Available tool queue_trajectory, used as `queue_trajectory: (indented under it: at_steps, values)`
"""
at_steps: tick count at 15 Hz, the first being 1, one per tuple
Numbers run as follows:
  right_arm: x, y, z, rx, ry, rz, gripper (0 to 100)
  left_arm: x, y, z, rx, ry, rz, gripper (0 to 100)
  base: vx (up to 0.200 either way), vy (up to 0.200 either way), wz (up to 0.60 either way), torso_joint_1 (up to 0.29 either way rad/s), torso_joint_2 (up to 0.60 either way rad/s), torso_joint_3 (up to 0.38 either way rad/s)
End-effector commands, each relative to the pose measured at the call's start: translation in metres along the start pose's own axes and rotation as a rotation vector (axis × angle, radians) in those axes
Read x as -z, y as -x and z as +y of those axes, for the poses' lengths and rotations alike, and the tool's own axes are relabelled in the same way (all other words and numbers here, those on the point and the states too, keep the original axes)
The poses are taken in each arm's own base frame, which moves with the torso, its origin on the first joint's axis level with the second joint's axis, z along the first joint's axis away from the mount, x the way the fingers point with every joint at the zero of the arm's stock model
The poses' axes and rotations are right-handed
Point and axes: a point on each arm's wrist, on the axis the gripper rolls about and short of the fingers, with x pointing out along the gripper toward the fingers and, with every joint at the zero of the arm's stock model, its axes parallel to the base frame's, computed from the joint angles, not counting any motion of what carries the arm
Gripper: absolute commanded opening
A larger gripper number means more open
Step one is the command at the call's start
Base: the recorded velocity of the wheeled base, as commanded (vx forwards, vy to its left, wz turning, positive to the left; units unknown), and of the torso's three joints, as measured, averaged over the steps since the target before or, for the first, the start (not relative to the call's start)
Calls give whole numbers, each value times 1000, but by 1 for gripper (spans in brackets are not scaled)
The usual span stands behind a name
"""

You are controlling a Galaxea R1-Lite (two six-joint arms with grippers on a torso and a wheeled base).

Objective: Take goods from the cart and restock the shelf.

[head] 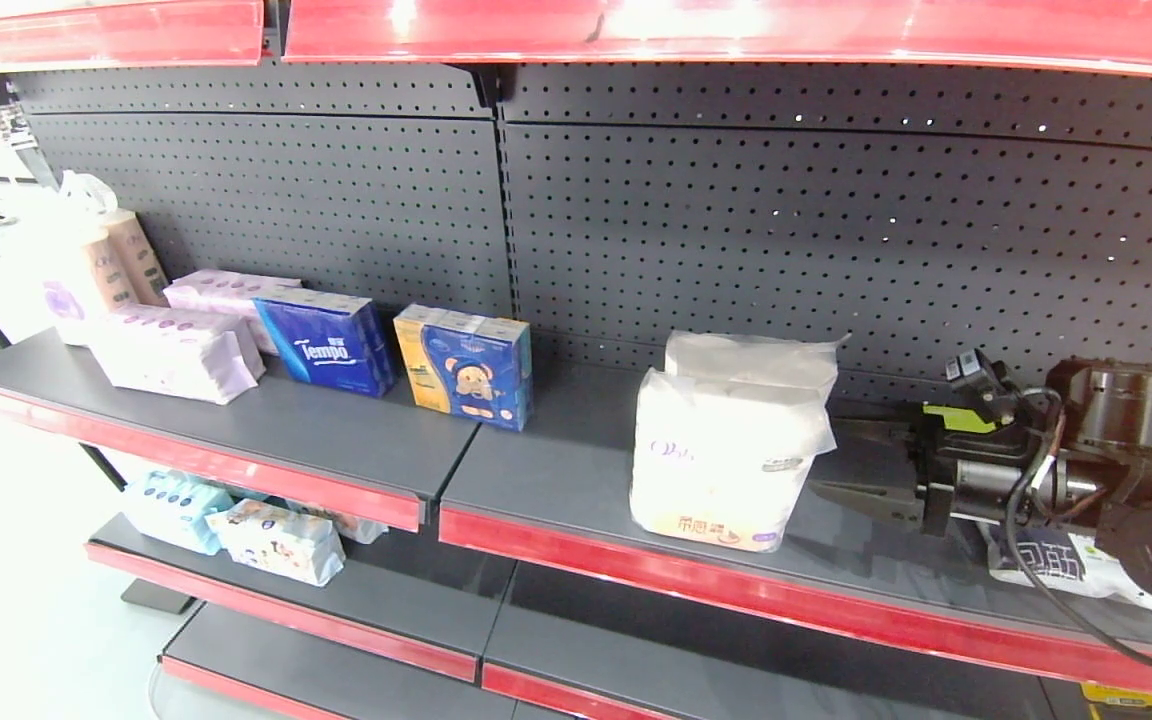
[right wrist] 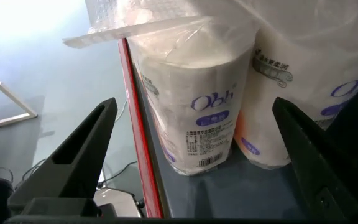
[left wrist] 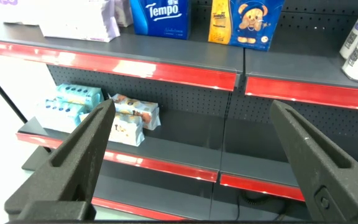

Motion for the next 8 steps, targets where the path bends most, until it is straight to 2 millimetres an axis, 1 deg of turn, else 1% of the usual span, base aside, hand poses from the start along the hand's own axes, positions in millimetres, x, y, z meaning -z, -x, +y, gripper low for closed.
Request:
queue_trajectory:
  at_steps: [1, 8]
  values:
    - [1, -2, 0, -5, -3, 2, 100, 0, 0, 0, 0, 0, 1, 100, 0, 0, 0, 0, 0, 0]
    - [0, -6, 3, -15, 3, 5, 100, 0, 0, 0, 0, 0, -1, 100, 0, 0, 0, 0, 0, 0]
